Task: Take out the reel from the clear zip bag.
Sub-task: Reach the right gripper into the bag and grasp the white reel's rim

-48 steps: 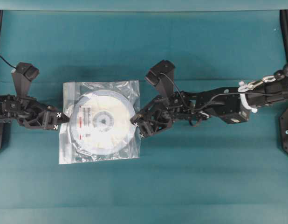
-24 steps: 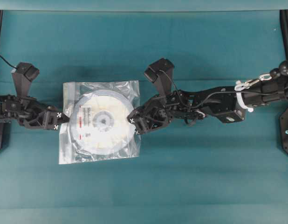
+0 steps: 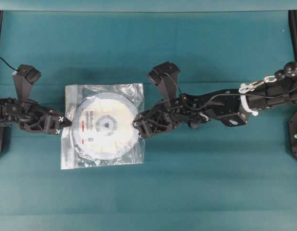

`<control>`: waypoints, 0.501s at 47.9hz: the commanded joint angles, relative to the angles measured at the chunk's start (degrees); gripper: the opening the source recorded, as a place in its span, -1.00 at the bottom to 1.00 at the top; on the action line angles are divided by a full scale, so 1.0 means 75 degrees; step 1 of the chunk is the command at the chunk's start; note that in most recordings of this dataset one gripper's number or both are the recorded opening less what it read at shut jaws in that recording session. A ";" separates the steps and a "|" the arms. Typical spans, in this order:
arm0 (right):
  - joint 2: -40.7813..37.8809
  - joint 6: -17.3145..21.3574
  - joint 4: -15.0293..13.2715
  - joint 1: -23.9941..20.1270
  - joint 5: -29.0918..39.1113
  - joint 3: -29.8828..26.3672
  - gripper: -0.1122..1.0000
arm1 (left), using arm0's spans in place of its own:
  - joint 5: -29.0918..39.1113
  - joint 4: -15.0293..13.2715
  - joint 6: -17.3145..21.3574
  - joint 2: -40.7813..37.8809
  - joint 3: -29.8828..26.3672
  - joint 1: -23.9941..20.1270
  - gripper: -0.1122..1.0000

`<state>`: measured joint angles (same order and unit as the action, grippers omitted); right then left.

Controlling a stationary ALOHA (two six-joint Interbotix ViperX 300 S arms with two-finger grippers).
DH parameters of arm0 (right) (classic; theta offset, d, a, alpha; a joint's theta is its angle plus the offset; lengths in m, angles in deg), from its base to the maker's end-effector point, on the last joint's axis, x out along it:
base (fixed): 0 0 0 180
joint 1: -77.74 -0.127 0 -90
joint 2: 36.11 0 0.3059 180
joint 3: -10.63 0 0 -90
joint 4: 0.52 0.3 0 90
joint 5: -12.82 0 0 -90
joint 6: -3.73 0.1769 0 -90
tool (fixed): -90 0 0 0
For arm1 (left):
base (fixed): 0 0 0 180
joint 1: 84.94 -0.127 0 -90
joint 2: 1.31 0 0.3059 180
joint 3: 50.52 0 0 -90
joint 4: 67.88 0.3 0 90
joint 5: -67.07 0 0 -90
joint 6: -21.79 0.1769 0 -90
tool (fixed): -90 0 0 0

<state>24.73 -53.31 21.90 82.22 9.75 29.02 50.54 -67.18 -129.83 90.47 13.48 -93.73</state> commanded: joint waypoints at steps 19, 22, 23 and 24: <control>-0.0094 0.0164 0.0023 0.0000 -0.0059 -0.0340 0.49 | -0.0023 0.0023 0.0012 -0.0059 -0.0129 -0.0012 -0.77; -0.0105 0.0164 0.0023 0.0000 -0.0059 -0.0375 0.49 | -0.0023 0.0023 0.0012 -0.0059 -0.0141 0.0000 -0.77; -0.0117 0.0164 0.0023 0.0000 -0.0059 -0.0398 0.49 | -0.0023 0.0012 0.0012 -0.0059 -0.0141 0.0000 -0.77; -0.0129 0.0164 0.0023 0.0000 -0.0059 -0.0398 0.49 | -0.0023 0.0012 0.0012 -0.0070 -0.0141 -0.0012 -0.77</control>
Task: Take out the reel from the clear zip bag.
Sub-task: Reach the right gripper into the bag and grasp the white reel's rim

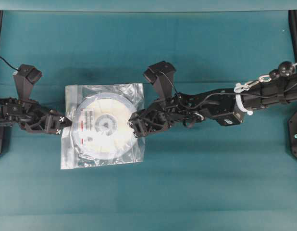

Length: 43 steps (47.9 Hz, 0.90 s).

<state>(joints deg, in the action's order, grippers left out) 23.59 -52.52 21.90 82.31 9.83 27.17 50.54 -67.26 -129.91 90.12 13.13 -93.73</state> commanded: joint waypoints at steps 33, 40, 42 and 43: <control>-0.0258 0.0059 0.0023 -0.0047 -0.0023 -0.0562 0.48 | -0.0035 0.0035 0.0035 -0.0164 -0.0164 -0.0012 -0.77; -0.0281 0.0059 0.0012 -0.0047 -0.0023 -0.0574 0.42 | -0.0059 0.0023 0.0035 -0.0234 -0.0187 0.0000 -0.77; -0.0281 0.0059 0.0012 -0.0059 -0.0023 -0.0574 0.41 | -0.0059 0.0035 0.0035 -0.0246 -0.0199 -0.0012 -0.77; -0.0270 0.0059 0.0023 -0.0047 -0.0023 -0.0562 0.39 | -0.0059 0.0035 0.0035 -0.0258 -0.0199 -0.0012 -0.77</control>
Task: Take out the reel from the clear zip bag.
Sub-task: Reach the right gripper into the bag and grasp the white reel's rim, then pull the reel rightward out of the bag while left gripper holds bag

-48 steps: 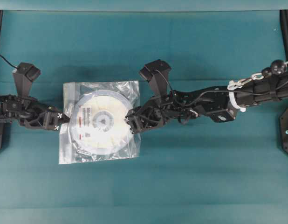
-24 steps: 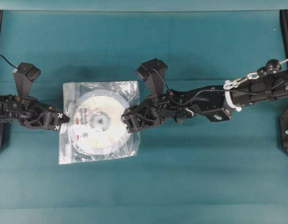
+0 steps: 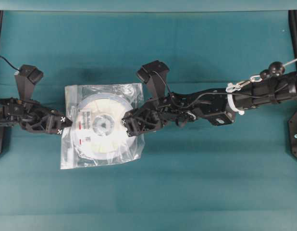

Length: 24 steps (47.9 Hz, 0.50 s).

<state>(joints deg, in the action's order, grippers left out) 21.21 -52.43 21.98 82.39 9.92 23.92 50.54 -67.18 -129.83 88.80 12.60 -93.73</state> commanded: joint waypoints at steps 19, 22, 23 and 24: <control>0.0105 0.0070 0.0000 -0.0035 0.0152 0.0047 -0.21 | -0.0070 0.0012 0.0023 -0.0082 -0.0152 -0.0012 -0.77; 0.0141 0.0070 0.0012 -0.0023 0.0164 0.0105 -0.31 | -0.0070 0.0023 0.0023 -0.0082 -0.0152 -0.0012 -0.77; 0.0152 0.0070 0.0012 -0.0012 0.0176 0.0117 -0.31 | -0.0082 0.0023 0.0023 -0.0082 -0.0152 -0.0012 -0.77; 0.0164 0.0070 0.0012 0.0000 0.0164 0.0141 -0.31 | -0.0070 0.0023 0.0023 -0.0082 -0.0164 -0.0012 -0.77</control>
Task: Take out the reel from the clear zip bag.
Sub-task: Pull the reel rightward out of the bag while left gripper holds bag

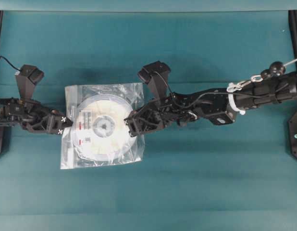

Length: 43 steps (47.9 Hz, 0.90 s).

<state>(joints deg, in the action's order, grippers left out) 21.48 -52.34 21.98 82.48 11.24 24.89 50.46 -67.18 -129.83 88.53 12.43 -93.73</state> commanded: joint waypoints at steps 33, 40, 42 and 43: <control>0.0727 0.0070 0.0129 0.0059 -0.0188 0.0949 -0.40 | -0.0070 0.0023 0.0023 -0.0047 -0.0141 -0.0012 -0.77; 0.0879 0.0070 0.0270 0.0059 -0.0328 0.1242 -0.40 | -0.0070 0.0023 0.0023 -0.0047 -0.0141 -0.0012 -0.77; 0.0926 0.0070 0.0305 0.0059 -0.0363 0.1324 -0.40 | -0.0082 0.0023 0.0023 -0.0059 -0.0141 -0.0012 -0.77; 0.0973 0.0070 0.0316 0.0070 -0.0375 0.1359 -0.40 | -0.0082 0.0023 0.0023 -0.0047 -0.0141 0.0000 -0.77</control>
<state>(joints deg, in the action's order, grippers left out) 27.28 -52.26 23.92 83.10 8.87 34.38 50.19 -67.18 -129.83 88.09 11.99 -93.73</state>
